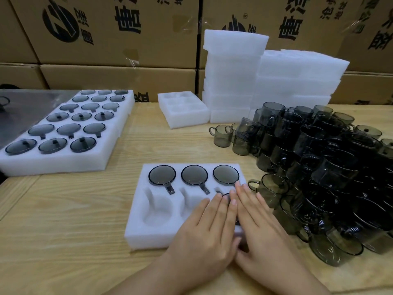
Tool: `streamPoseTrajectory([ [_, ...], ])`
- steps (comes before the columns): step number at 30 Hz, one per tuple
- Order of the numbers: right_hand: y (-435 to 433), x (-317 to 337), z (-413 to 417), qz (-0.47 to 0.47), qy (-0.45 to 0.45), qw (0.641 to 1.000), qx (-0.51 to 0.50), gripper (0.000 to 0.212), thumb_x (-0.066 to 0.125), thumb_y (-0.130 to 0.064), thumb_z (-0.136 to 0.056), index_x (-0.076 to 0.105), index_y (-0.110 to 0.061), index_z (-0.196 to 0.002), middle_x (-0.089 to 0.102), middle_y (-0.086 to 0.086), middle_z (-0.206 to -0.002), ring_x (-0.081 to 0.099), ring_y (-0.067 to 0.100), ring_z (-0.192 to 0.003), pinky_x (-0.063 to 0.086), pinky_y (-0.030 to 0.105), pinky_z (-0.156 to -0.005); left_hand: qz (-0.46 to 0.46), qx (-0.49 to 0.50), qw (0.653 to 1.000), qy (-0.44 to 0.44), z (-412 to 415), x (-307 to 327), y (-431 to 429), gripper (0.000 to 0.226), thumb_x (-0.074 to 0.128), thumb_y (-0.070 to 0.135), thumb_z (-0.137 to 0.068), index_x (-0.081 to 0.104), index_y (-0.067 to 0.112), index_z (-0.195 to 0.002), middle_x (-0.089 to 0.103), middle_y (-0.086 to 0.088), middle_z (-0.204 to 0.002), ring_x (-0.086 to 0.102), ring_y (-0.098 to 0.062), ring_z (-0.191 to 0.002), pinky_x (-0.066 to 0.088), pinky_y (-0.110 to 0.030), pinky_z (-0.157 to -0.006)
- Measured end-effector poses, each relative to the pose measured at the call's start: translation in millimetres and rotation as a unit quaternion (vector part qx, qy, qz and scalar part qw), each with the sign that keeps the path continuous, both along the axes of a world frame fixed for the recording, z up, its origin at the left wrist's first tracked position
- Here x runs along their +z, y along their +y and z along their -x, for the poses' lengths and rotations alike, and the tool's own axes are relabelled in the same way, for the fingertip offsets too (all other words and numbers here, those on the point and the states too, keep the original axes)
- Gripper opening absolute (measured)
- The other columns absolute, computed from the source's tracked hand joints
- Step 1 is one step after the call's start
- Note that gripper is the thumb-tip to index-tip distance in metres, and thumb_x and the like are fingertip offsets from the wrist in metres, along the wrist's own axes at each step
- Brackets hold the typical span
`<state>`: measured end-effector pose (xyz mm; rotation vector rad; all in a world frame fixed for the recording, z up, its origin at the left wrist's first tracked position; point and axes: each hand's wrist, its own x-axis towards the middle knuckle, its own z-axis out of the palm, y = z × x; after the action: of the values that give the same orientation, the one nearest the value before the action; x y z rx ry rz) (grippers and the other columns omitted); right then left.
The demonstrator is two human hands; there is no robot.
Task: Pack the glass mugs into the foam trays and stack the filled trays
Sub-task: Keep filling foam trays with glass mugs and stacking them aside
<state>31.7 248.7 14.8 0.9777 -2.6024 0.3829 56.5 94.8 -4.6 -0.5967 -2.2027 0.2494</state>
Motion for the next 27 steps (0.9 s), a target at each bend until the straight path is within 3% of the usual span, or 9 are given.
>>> streamPoseTrajectory([
  [4,0.5,7.0,-1.5,-0.036,-0.044,0.998,-0.009,0.087,0.067,-0.029,-0.062,0.039,0.0,-0.139,0.031,0.012,-0.149,0.029,0.032,-0.138,0.019,0.034,-0.108,-0.011,-0.002,1.0,0.009,4.8,-0.7,-2.8,0.046,0.035,0.03,-0.098,0.068,0.003,-0.115,0.069,-0.013,-0.114,0.066,-0.024,-0.108,0.056,-0.035,-0.08],
  [7,-1.5,16.8,-5.5,-0.05,-0.085,0.995,-0.007,0.084,0.048,-0.034,-0.08,0.001,-0.015,-0.147,-0.009,-0.003,-0.154,-0.009,0.018,-0.144,-0.007,0.026,-0.114,-0.014,-0.01,1.0,0.007,7.0,-1.8,-6.3,0.044,0.036,0.032,-0.099,0.067,0.005,-0.118,0.069,-0.011,-0.116,0.065,-0.023,-0.11,0.056,-0.034,-0.079],
  [8,-0.5,24.1,-7.8,-0.073,-0.086,0.994,-0.01,0.08,0.042,-0.034,-0.081,-0.001,-0.017,-0.147,-0.013,-0.006,-0.153,-0.011,0.014,-0.144,-0.01,0.024,-0.114,-0.014,-0.012,1.0,0.009,8.7,-1.5,-7.4,0.044,0.037,0.031,-0.1,0.066,0.005,-0.119,0.069,-0.011,-0.116,0.065,-0.023,-0.11,0.056,-0.034,-0.079],
  [10,6.3,43.0,-11.0,-0.036,-0.056,0.997,-0.031,0.066,0.046,-0.023,-0.078,0.036,-0.009,-0.142,0.029,0.006,-0.151,0.027,0.023,-0.141,0.015,0.028,-0.113,-0.018,-0.013,1.0,0.01,13.6,0.9,-9.6,0.043,0.039,0.031,-0.099,0.068,0.005,-0.116,0.069,-0.011,-0.115,0.065,-0.024,-0.109,0.056,-0.033,-0.076],
  [12,21.4,62.2,-12.2,0.084,0.067,0.991,-0.084,0.045,0.048,-0.018,-0.081,0.061,-0.003,-0.122,0.06,0.011,-0.126,0.055,0.027,-0.12,0.035,0.038,-0.103,-0.026,-0.013,1.0,0.01,18.6,3.7,-12.1,0.042,0.042,0.032,-0.097,0.07,0.006,-0.113,0.07,-0.011,-0.113,0.066,-0.024,-0.108,0.056,-0.031,-0.074],
  [15,52.6,90.0,1.4,0.12,0.192,0.949,-0.221,0.035,0.051,-0.024,-0.089,0.063,-0.004,-0.115,0.062,0.013,-0.114,0.052,0.034,-0.11,0.037,0.046,-0.096,-0.03,-0.018,0.999,0.007,21.9,5.3,-14.0,0.041,0.043,0.033,-0.097,0.072,0.007,-0.11,0.071,-0.01,-0.111,0.066,-0.024,-0.107,0.056,-0.03,-0.071],
  [18,74.1,98.8,26.9,0.059,0.125,0.927,-0.35,0.041,0.063,-0.032,-0.083,0.064,-0.001,-0.11,0.057,0.02,-0.118,0.043,0.043,-0.115,0.038,0.058,-0.094,-0.031,-0.022,0.999,0.002,21.8,5.1,-14.2,0.04,0.045,0.033,-0.095,0.072,0.007,-0.109,0.071,-0.01,-0.111,0.066,-0.024,-0.107,0.055,-0.03,-0.07],
  [23,81.2,87.4,50.4,-0.03,0.071,0.925,-0.373,0.03,0.074,-0.023,-0.075,0.07,0.001,-0.092,0.057,0.027,-0.117,0.041,0.048,-0.115,0.039,0.059,-0.091,-0.034,-0.023,0.999,-0.007,21.7,5.4,-14.7,0.04,0.049,0.034,-0.092,0.072,0.007,-0.109,0.071,-0.009,-0.111,0.066,-0.024,-0.107,0.054,-0.03,-0.068],
  [27,78.5,85.5,55.7,-0.046,0.053,0.922,-0.381,0.021,0.074,-0.017,-0.076,0.069,0.001,-0.088,0.054,0.025,-0.122,0.044,0.048,-0.111,0.042,0.056,-0.088,-0.043,-0.027,0.998,-0.026,20.6,3.7,-13.9,0.041,0.047,0.034,-0.092,0.072,0.007,-0.11,0.07,-0.009,-0.112,0.065,-0.024,-0.109,0.054,-0.03,-0.068],
])
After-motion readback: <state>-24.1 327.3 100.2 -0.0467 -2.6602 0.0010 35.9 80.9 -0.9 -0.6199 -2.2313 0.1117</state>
